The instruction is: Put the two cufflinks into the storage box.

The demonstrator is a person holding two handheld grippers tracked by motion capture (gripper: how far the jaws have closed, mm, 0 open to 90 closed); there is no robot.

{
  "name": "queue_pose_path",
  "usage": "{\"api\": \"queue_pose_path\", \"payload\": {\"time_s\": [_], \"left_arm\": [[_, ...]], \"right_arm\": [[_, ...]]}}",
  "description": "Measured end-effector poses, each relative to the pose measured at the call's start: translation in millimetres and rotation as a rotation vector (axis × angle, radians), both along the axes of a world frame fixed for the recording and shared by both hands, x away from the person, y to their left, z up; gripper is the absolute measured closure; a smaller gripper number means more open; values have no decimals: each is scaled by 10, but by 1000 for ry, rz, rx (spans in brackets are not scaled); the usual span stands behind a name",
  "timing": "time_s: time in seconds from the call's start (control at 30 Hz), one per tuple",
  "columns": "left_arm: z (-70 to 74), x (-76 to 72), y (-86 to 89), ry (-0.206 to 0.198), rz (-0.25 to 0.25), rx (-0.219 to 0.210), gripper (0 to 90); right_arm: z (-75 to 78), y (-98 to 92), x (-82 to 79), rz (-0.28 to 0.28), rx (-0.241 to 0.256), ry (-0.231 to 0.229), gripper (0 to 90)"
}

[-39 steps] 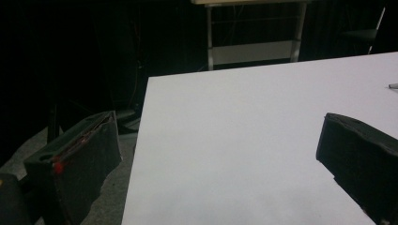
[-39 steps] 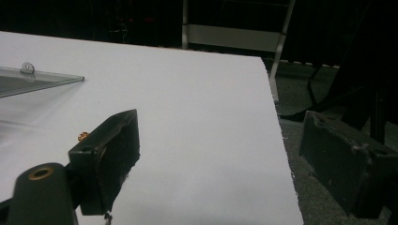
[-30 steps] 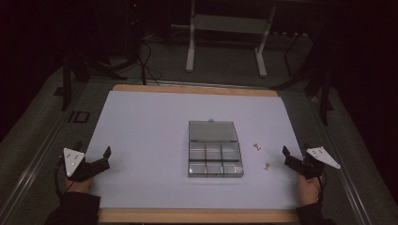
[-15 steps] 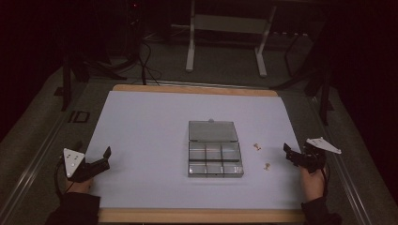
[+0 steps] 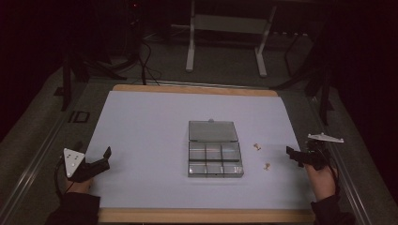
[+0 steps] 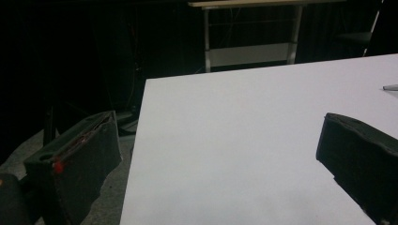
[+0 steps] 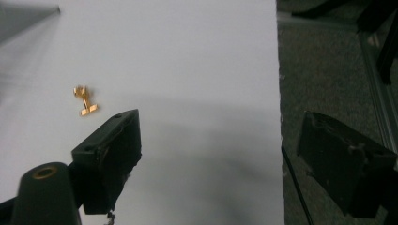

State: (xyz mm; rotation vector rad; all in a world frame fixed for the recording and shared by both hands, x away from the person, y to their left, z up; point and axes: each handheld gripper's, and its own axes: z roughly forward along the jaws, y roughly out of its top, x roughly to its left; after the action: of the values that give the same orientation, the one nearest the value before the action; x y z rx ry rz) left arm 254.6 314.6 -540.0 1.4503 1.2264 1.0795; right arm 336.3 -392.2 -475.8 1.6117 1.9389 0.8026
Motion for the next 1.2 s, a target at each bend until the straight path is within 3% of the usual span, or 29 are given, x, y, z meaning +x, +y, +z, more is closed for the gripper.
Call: {"api": "queue_pose_path", "payload": {"time_s": [0.3,0.4,0.5,0.67,0.77,0.83,0.87,0.97,1.03,1.13,1.2], "left_arm": [[0,3,5,2,0,-4,4],[0,3,5,2,-1,-5,4],[0,3,4,2,0,-3,4],[0,3,4,2,-1,-3,4],[0,2,3,1,-1,-2,4],[0,2,2,1,-1,-1,4],[0,2,3,1,-1,-2,4],[0,1,2,0,-2,-1,4],[0,1,2,1,-2,0,4],[0,1,2,0,-2,-1,4],[0,1,2,1,-2,0,4]], "right_arm": [[86,7,-12,43,-23,89,143],[126,14,-4,60,-15,168,142],[144,37,4,80,-56,258,142],[137,65,13,87,-47,410,143],[135,74,17,99,-59,479,144],[133,77,18,104,-61,497,144],[118,92,19,123,-76,553,144],[89,115,19,150,-96,630,148],[79,115,19,162,-101,649,148],[55,112,12,196,-111,724,148],[49,126,-2,227,-144,737,167]]}}
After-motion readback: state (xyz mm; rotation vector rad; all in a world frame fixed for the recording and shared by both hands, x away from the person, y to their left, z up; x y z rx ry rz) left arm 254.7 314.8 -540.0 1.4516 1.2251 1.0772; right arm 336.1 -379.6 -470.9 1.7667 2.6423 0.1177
